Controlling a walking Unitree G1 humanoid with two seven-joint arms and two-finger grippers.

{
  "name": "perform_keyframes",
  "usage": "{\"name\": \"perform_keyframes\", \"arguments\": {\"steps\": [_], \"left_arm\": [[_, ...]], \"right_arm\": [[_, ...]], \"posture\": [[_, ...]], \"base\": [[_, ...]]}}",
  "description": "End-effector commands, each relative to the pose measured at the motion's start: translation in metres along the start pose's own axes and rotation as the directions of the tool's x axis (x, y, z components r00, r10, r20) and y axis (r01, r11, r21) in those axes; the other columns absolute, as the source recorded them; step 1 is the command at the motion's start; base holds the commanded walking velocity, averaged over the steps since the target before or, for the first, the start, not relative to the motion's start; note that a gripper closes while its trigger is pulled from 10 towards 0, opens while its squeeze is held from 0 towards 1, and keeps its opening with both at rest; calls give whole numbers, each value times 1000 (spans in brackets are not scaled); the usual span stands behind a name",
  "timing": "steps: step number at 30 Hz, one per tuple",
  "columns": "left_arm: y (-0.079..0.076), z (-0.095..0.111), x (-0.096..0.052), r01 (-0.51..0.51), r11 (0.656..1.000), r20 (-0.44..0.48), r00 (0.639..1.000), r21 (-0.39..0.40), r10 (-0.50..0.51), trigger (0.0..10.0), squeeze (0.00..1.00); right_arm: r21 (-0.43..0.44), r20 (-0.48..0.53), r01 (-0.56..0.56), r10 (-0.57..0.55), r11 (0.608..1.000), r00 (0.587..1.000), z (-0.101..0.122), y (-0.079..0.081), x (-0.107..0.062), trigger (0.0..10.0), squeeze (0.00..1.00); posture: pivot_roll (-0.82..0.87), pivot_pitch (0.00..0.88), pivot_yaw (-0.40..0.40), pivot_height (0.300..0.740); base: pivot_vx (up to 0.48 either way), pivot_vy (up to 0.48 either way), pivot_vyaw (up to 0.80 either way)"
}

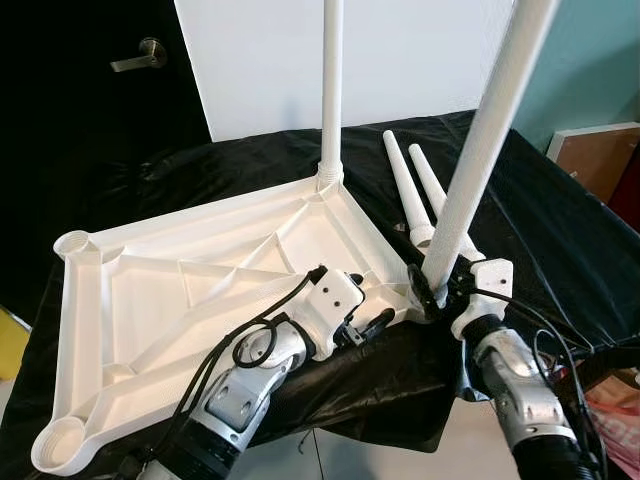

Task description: Building children table

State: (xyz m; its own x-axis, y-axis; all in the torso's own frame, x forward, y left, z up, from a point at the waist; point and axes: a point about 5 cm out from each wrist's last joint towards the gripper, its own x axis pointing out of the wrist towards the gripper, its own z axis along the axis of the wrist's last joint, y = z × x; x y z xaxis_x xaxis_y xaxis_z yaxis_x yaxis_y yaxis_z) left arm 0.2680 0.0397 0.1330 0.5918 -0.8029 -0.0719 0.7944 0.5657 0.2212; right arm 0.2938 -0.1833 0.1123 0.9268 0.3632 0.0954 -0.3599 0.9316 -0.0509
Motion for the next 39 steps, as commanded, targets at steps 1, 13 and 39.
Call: {"name": "perform_keyframes", "arguments": {"steps": [1,13,39], "left_arm": [[2,-1,0,30,999,-20,999,15,-30,10000,0],[6,3,4,29,999,-13,999,31,-29,10000,0],[4,1,0,28,999,-22,999,26,-27,10000,0]], "right_arm": [[9,-12,-56,56,998,998,-2,2,2,10000,0],[-82,-98,-314,306,946,947,5,1,31,8314,0],[59,-134,-114,121,992,984,-22,8,27,10000,0]], "posture": [[-156,0,23,740],[-146,0,23,740],[-140,8,17,740]], "base": [[0,0,0],[0,0,0],[0,0,0]]}}
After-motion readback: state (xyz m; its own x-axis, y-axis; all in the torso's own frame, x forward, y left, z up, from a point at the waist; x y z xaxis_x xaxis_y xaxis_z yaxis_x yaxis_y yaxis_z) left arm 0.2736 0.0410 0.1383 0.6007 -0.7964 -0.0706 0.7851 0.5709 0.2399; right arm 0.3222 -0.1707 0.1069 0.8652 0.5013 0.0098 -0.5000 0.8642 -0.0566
